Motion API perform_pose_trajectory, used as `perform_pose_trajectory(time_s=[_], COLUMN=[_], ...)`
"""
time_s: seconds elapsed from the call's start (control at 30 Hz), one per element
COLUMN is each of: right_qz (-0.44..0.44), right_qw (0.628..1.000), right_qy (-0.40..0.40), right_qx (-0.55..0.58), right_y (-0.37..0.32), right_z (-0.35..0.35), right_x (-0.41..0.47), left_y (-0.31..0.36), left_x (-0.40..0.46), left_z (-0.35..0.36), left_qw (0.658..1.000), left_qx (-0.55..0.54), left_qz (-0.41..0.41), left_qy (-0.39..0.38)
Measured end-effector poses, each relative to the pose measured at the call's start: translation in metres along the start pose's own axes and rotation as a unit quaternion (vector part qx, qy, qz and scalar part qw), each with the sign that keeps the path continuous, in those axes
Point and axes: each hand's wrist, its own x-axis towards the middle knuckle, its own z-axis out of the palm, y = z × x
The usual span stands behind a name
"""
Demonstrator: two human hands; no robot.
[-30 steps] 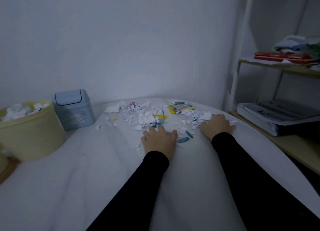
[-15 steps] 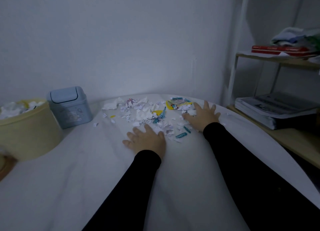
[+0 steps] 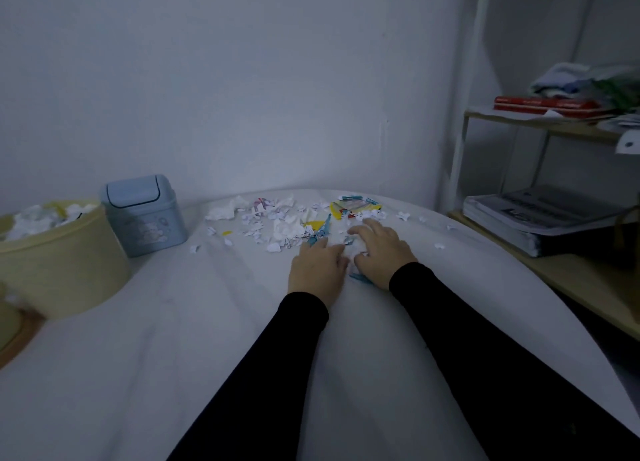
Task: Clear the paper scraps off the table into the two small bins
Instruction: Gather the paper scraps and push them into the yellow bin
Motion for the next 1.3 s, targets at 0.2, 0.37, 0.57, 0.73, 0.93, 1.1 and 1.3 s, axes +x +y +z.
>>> perform_pose_trajectory(time_s=[0.2, 0.37, 0.57, 0.73, 0.93, 1.1, 1.3], right_qz=[0.002, -0.003, 0.000, -0.003, 0.044, 0.073, 0.091], right_qw=[0.997, 0.995, 0.998, 0.999, 0.965, 0.935, 0.920], right_qy=[-0.051, -0.038, -0.059, -0.034, 0.086, 0.141, 0.184], right_qx=[-0.061, -0.095, -0.034, 0.019, 0.245, 0.318, 0.336], right_y=[-0.006, -0.012, -0.021, -0.022, -0.029, -0.041, -0.057], right_z=[0.000, 0.004, 0.007, 0.007, 0.002, -0.008, -0.005], right_x=[-0.011, -0.010, -0.005, -0.006, -0.019, -0.036, -0.043], left_y=[-0.017, -0.023, -0.024, -0.021, -0.027, -0.031, -0.037], left_x=[-0.008, -0.014, -0.018, -0.021, -0.034, -0.050, -0.072], left_z=[-0.016, -0.023, -0.021, -0.023, -0.029, -0.036, -0.045], left_qw=[0.994, 0.991, 0.982, 0.970, 0.938, 0.910, 0.882], left_qx=[-0.073, -0.095, -0.134, -0.180, -0.267, -0.329, -0.372], left_qz=[-0.078, -0.095, -0.125, -0.136, -0.143, -0.140, -0.142], left_qy=[0.017, 0.016, 0.041, 0.090, 0.170, 0.211, 0.251])
